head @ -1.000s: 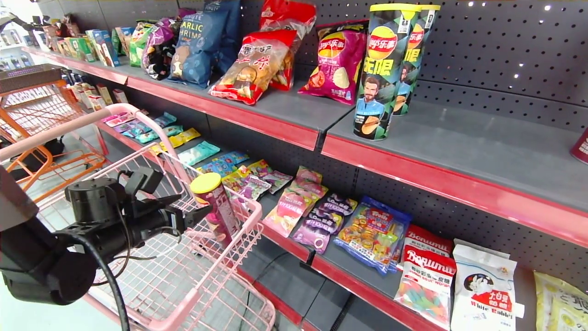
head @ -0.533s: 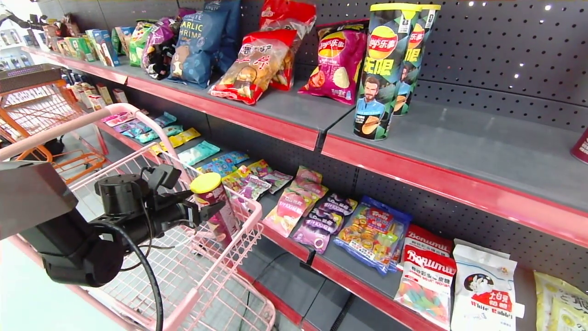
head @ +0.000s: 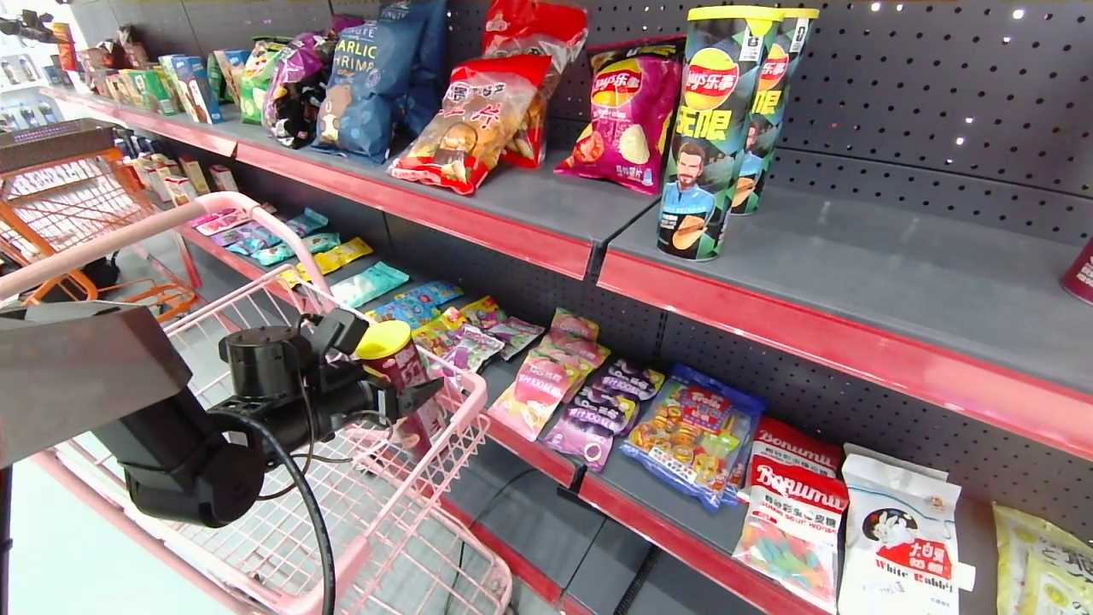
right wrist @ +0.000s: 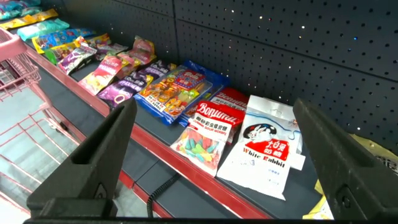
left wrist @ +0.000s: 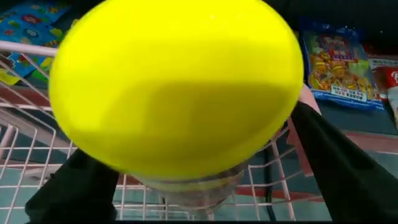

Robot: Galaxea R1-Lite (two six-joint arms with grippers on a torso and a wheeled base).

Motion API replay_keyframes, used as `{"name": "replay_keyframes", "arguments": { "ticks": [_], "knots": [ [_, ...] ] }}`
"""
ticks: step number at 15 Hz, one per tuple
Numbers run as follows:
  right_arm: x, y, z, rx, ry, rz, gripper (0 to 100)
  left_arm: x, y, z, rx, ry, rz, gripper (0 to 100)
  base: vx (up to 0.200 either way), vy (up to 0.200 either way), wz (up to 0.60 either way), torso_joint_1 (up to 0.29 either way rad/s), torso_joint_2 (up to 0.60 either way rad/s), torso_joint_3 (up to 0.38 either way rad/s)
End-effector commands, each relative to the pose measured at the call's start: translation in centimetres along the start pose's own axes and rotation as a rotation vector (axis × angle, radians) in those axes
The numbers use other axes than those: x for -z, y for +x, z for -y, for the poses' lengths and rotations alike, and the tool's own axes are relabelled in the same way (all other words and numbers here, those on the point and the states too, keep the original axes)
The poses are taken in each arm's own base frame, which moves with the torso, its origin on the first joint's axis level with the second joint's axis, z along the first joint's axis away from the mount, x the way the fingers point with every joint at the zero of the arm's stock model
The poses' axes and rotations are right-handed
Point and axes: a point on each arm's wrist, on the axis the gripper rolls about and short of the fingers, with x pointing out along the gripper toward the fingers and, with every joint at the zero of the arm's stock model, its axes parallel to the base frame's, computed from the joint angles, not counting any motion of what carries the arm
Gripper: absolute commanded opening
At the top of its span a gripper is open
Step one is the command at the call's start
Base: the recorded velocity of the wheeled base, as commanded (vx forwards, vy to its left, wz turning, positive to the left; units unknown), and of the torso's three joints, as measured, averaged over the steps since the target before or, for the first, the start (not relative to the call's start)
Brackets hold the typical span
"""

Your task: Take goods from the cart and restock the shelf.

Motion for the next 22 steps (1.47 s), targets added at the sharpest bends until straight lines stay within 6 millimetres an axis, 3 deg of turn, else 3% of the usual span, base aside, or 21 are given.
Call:
{"name": "replay_keyframes", "arguments": {
  "ticks": [1, 6, 10, 11, 12, 13, 14, 15, 16, 18, 20, 22],
  "knots": [
    [0.0, 0.0, 0.0, -0.001, 0.001, -0.002, 100, 0.3, 0.1, -0.1, 0.000, 0.017, -0.005, 0, 0.000, 0.000, 0.00, 0.000, 0.00, 0.000],
    [0.0, 0.0, 0.0, -0.001, 0.002, -0.002, 100, -0.3, -1.1, -0.6, -0.031, 0.018, 0.006, 0, 0.000, 0.000, 0.00, 0.000, 0.00, 0.000],
    [0.0, 0.0, 0.0, -0.001, -0.001, -0.002, 100, -4.0, -6.2, -1.2, -0.113, 0.011, 0.054, 0, 0.000, 0.000, 0.00, 0.000, 0.00, 0.000],
    [0.0, 0.0, 0.0, -0.001, -0.001, -0.002, 100, -4.0, -6.2, -1.2, -0.113, 0.011, 0.054, 0, 0.000, 0.000, 0.00, 0.000, 0.00, 0.000],
    [0.0, 0.0, 0.0, -0.001, 0.002, -0.002, 100, -7.4, -11.6, -0.1, -0.166, -0.078, 0.085, 0, 0.000, 0.000, 0.00, 0.000, 0.00, 0.000],
    [0.0, 0.0, 0.0, 0.001, 0.004, -0.002, 100, -8.5, -14.1, 0.8, -0.177, -0.101, 0.108, 0, 0.000, 0.000, 0.00, 0.000, 0.00, 0.000],
    [0.0, 0.0, 0.0, 0.001, 0.001, -0.002, 100, -8.9, -16.6, 2.2, -0.178, -0.102, 0.118, 0, 0.000, 0.000, 0.00, 0.000, 0.00, 0.000],
    [0.0, 0.0, 0.0, 0.001, 0.001, -0.002, 100, -9.0, -16.8, 2.3, -0.177, -0.101, 0.119, 0, 0.000, 0.000, 0.00, 0.000, 0.00, 0.000],
    [0.0, 0.0, 0.0, 0.001, -0.001, -0.002, 100, -9.7, -21.9, 6.0, -0.116, -0.080, 0.146, 0, 0.000, 0.000, 0.00, 0.000, 0.00, 0.000],
    [0.0, 0.0, 0.0, -0.001, 0.004, 0.000, 100, -9.7, -26.6, 9.4, -0.095, -0.075, 0.152, 0, 0.000, 0.000, 0.00, 0.000, 0.00, 0.000],
    [0.0, 0.0, 0.0, -0.001, 0.004, 0.000, 100, -9.5, -28.7, 10.9, -0.124, -0.069, 0.169, 0, 0.000, 0.000, 0.00, 0.000, 0.00, 0.000],
    [0.0, 0.0, 0.0, 0.007, -0.001, -0.002, 100, -9.5, -30.3, 11.4, -0.320, -0.051, 0.236, 0, 0.000, 0.000, 0.00, 0.000, 0.00, 0.000]
  ]
}}
